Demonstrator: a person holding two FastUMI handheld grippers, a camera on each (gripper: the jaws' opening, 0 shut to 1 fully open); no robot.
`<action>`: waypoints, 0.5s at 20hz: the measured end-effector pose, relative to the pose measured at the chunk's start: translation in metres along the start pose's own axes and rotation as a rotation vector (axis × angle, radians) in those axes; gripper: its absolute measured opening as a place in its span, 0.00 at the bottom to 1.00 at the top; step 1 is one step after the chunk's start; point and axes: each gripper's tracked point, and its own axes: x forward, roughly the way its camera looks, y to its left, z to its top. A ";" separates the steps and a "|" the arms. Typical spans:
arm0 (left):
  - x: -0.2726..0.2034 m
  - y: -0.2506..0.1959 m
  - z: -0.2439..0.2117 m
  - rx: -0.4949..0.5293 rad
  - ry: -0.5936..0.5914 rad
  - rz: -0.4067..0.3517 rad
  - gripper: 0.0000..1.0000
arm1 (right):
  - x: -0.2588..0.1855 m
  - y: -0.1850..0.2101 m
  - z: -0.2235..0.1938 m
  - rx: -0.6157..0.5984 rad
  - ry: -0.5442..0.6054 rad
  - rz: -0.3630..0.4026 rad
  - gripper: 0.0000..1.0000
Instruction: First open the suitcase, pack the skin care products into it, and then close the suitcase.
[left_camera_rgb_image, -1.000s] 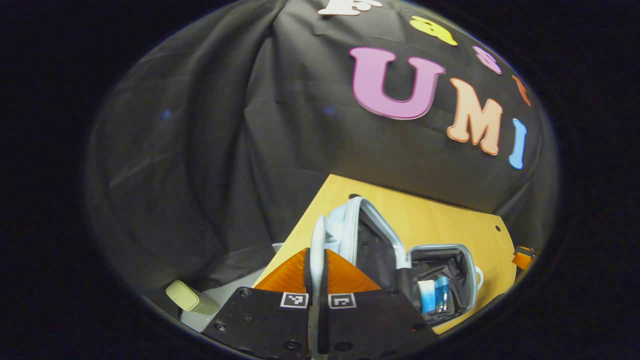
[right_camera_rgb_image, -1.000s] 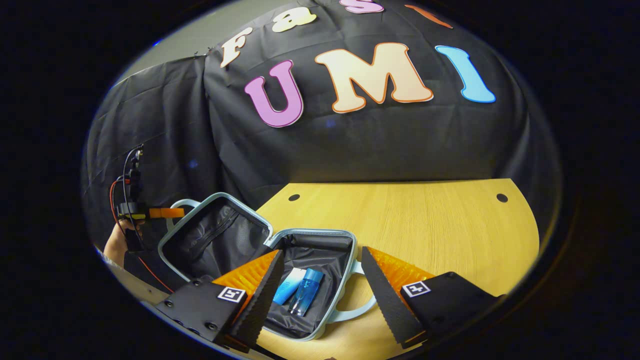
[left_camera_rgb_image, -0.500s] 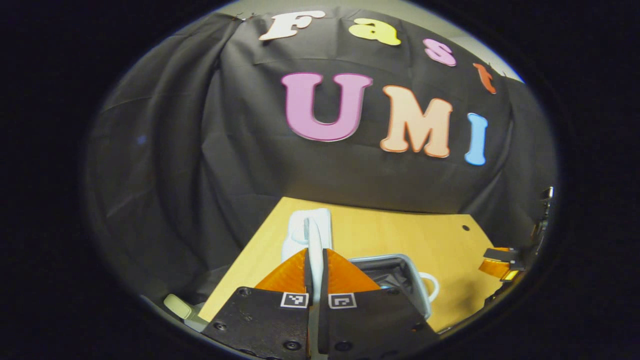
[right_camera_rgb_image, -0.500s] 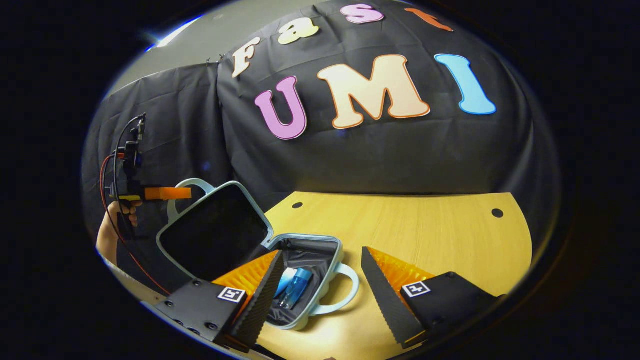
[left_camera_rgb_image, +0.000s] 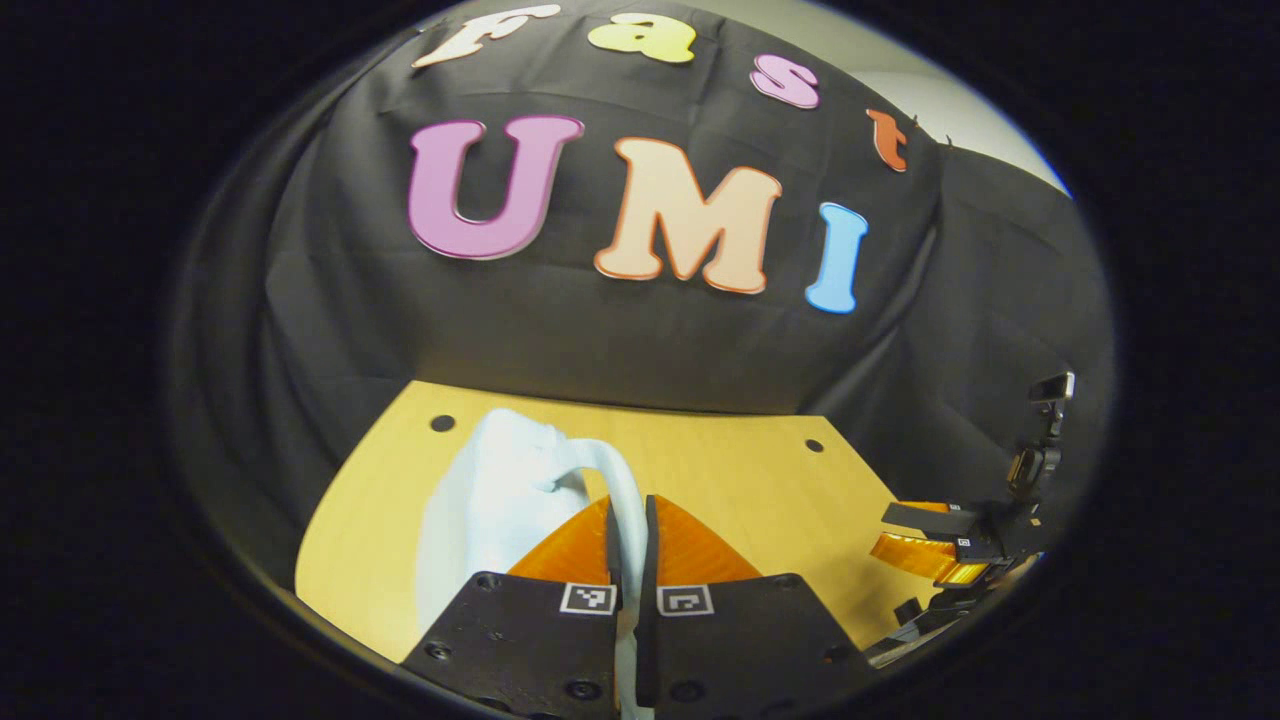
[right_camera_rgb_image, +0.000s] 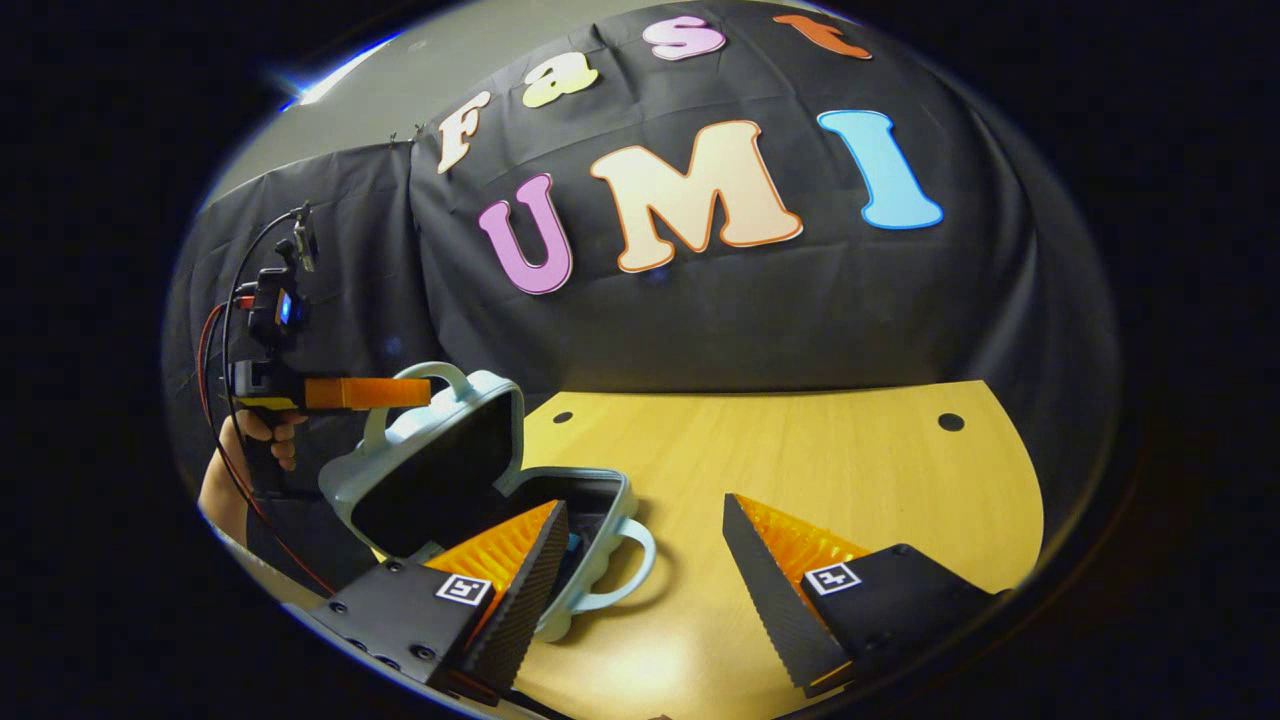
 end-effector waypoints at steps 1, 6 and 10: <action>0.007 -0.010 -0.005 0.005 0.014 -0.021 0.00 | -0.004 -0.006 0.001 0.000 0.002 -0.010 0.97; 0.046 -0.052 -0.053 -0.040 0.094 -0.091 0.01 | -0.024 -0.033 0.003 -0.005 -0.007 -0.059 0.98; 0.073 -0.072 -0.088 -0.017 0.145 -0.092 0.01 | -0.036 -0.051 0.006 -0.004 -0.017 -0.084 0.97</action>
